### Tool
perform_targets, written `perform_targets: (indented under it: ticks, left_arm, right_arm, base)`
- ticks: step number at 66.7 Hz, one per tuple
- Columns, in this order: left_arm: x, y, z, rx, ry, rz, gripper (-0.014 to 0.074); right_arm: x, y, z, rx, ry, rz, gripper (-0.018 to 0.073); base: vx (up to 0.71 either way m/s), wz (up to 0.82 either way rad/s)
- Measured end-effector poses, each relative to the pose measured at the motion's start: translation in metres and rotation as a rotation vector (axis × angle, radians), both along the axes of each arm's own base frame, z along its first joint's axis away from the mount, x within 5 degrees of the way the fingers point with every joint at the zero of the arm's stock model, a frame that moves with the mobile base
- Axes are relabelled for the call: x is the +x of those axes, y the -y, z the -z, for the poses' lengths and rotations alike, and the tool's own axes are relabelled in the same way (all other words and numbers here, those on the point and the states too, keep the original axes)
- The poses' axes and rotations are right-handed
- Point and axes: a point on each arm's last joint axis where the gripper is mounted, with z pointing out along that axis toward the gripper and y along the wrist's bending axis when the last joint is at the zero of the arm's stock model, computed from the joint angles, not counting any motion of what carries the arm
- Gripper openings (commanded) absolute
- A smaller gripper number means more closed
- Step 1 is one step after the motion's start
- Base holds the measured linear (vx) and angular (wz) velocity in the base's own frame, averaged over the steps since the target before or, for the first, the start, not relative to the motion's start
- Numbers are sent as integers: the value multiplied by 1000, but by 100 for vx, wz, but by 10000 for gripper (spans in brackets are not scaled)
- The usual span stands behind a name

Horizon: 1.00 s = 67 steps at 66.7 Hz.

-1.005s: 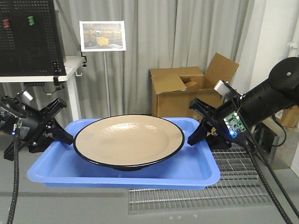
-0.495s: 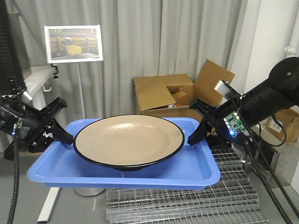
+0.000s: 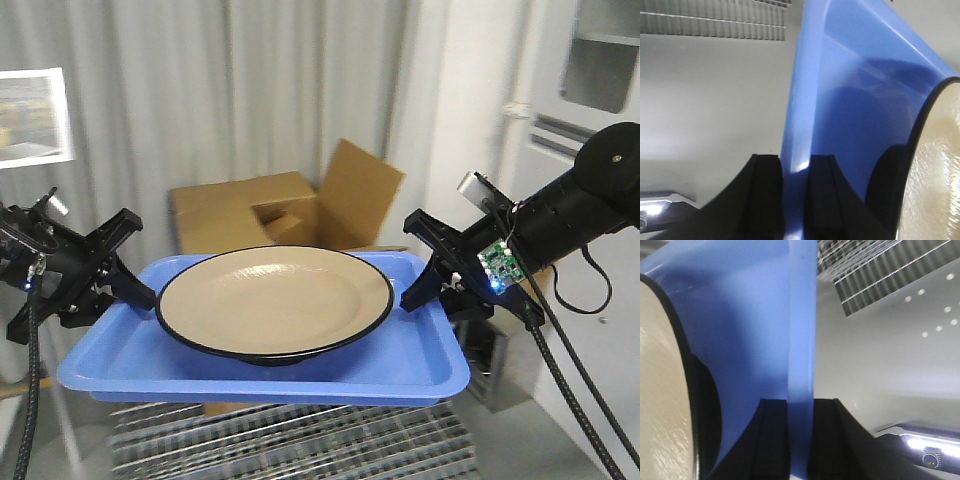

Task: Place disk in tray to left cabinet
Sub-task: 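Hold the tray steady while the base drives to the white cabinet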

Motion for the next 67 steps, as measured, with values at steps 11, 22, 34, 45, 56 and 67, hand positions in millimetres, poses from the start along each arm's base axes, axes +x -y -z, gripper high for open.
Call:
perform_targets:
  ticks: [11, 22, 34, 45, 56, 67]
  left_arm:
    - [0, 0, 0, 0, 1, -2, 0]
    - [0, 0, 0, 0, 2, -3, 0]
    - [0, 0, 0, 0, 2, -3, 0]
    - [0, 0, 0, 0, 2, -3, 0]
    - [0, 0, 0, 0, 2, -4, 0]
    - [0, 0, 0, 0, 2, -4, 0]
  right_arm:
    - [0, 0, 0, 3, 1, 1, -6]
    - [0, 0, 0, 1, 1, 1, -6]
    - [0, 0, 0, 1, 1, 1, -6]
    - [0, 0, 0, 1, 2, 1, -6]
    - [0, 0, 0, 1, 1, 1, -6]
    - [0, 0, 0, 1, 1, 1, -6]
  base:
    - [26, -69]
    - [22, -82]
    - [20, -77]
    - [17, -67]
    - [14, -55]
    - [12, -48]
